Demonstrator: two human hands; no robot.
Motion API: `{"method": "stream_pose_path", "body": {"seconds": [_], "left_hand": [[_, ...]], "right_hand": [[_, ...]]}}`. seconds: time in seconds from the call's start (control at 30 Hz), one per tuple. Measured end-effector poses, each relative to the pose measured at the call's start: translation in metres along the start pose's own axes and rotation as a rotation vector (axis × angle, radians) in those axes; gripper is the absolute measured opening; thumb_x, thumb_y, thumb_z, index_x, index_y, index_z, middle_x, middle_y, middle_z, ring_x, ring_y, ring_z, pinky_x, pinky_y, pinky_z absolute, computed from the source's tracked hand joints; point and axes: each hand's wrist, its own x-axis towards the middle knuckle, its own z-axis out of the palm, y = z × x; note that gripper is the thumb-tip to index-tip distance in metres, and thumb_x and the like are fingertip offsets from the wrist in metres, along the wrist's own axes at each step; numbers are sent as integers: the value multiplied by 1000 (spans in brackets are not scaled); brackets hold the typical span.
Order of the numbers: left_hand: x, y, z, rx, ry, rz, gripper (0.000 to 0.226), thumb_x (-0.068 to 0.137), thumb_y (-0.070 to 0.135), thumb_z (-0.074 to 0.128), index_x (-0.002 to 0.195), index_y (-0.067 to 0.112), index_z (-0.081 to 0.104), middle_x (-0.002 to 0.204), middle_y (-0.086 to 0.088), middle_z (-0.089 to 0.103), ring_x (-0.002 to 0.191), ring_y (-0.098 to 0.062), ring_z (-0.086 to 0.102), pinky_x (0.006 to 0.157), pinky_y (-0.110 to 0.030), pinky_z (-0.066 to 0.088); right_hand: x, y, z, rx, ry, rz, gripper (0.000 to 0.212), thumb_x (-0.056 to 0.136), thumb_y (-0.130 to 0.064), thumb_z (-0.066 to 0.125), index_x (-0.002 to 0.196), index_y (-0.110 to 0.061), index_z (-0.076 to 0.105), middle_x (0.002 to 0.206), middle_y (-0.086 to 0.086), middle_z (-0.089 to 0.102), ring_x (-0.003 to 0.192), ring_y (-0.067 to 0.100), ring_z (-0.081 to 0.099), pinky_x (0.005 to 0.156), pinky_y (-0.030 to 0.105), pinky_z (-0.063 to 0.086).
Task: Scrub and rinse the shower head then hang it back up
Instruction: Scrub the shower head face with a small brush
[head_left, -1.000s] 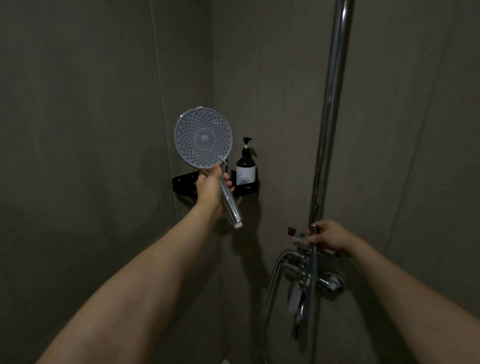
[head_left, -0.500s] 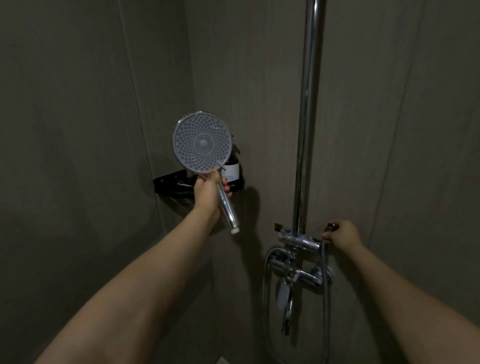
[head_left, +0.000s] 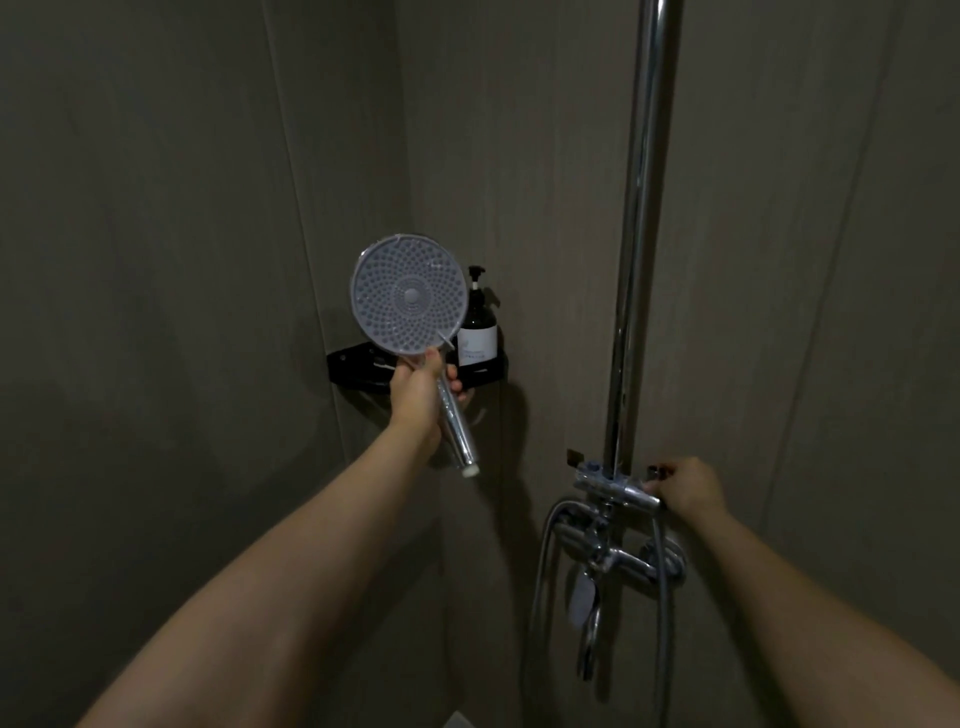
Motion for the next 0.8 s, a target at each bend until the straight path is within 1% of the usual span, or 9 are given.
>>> {"method": "stream_pose_path", "body": {"seconds": [0.13,0.2,0.27,0.33,0.47,0.57,0.63,0.73,0.8], "left_hand": [[4,-3,-5,6,30,2,12,99,22,39,91,26,47,70,-1,48,58,-12,45,62,-29,42],[6,-4,-7,10,49,5,12,99,23,39,91,26,48,71,-1,49,59,-12,46,63,-29,43],[8,-5,-9,13,69,6,12,98,23,40,91,26,48,71,-1,50,59,-12,47,61,-28,44],[11,-4,-10,11,82,4,12,98,24,40,90,27,48,70,-1,50,58,-12,47,59,-28,44],[15,-1,-13,16,91,9,12,98,25,40,91,28,48,71,-1,51,59,-12,47,60,-28,45],[20,4,-16,6,105,24,12,99,24,40,90,28,47,70,-2,50,57,-13,47,58,-28,45],[22,9,-20,-5,106,35,12,99,23,40,89,27,47,70,-2,49,57,-13,46,57,-28,44],[26,17,-30,-16,115,58,12,98,23,40,88,24,46,69,-2,49,57,-13,46,57,-28,43],[29,22,-40,-13,134,77,12,98,23,41,87,22,45,69,-3,50,57,-13,46,57,-29,43]], "right_hand": [[-2,-4,6,-95,-17,42,23,87,-14,61,97,5,68,99,21,69,91,30,64,69,27,43],[-6,-4,13,-209,4,25,23,90,-13,53,100,4,66,103,22,67,97,32,63,80,33,47],[-13,-4,19,-326,74,7,24,91,-11,47,102,1,65,109,19,64,104,31,59,90,33,43],[-17,-6,22,-398,118,4,25,92,-11,45,103,0,65,113,17,61,108,29,56,94,31,39],[-25,-18,27,-569,171,-40,24,90,-11,44,101,-7,65,111,12,62,106,25,55,90,29,41],[-32,-43,34,-642,191,-92,20,87,-13,47,95,-11,65,104,8,64,99,23,59,78,28,45],[-32,-69,39,-683,98,-92,22,88,-15,47,102,-14,65,107,5,66,99,21,62,76,27,44],[-22,-117,49,-611,-104,-125,35,90,-14,44,121,-10,57,127,10,58,115,25,57,88,32,47],[-19,-161,57,-516,-231,-264,31,89,-11,43,113,-2,59,122,16,59,110,29,59,82,29,47]]}}
